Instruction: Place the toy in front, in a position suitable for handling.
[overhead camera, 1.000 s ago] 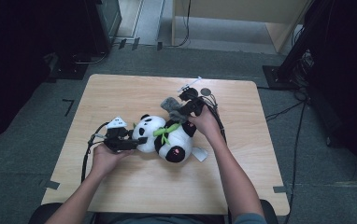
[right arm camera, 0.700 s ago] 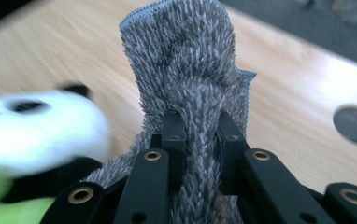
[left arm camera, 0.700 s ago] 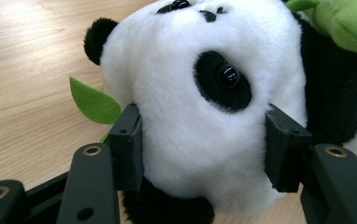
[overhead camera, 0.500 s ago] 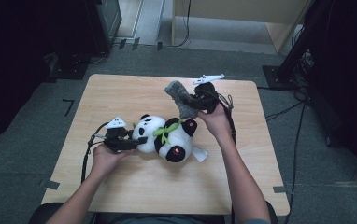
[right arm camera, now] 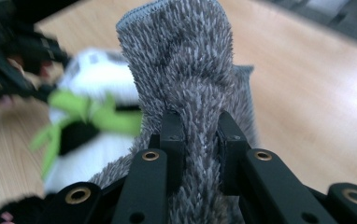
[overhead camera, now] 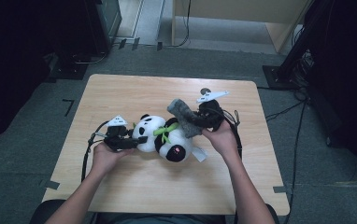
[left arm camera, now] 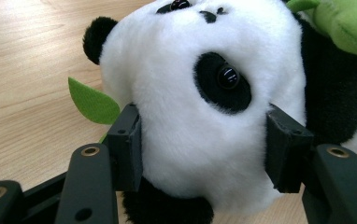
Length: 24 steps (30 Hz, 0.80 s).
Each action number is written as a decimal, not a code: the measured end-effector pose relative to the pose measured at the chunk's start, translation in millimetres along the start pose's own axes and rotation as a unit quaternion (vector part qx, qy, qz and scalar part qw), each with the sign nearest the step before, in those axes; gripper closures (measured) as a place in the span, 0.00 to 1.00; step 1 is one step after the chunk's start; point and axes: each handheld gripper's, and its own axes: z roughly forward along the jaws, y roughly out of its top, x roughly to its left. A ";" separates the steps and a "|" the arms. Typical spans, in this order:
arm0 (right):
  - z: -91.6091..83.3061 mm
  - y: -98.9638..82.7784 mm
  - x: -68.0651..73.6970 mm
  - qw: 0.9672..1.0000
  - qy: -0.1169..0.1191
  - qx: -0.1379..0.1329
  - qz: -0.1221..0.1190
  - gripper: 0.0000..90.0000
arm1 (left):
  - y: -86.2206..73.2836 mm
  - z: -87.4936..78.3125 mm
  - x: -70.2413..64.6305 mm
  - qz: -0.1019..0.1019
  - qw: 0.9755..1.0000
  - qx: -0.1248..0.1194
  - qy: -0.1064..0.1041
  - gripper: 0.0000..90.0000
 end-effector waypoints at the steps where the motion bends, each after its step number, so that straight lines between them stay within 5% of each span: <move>1: 4.3 -4.6 -0.4 1.000 -0.002 0.006 0.002 0.86 | 0.4 0.2 0.0 0.002 1.000 0.001 0.000 0.46; 15: 2.5 -35.2 -22.4 0.998 -0.007 -0.031 0.048 0.85 | 1.8 2.4 1.1 -0.009 1.000 -0.008 -0.007 0.45; 24: -2.5 -50.9 -44.1 0.996 -0.053 0.007 0.078 0.86 | 0.1 1.6 4.6 -0.005 1.000 -0.007 -0.014 0.44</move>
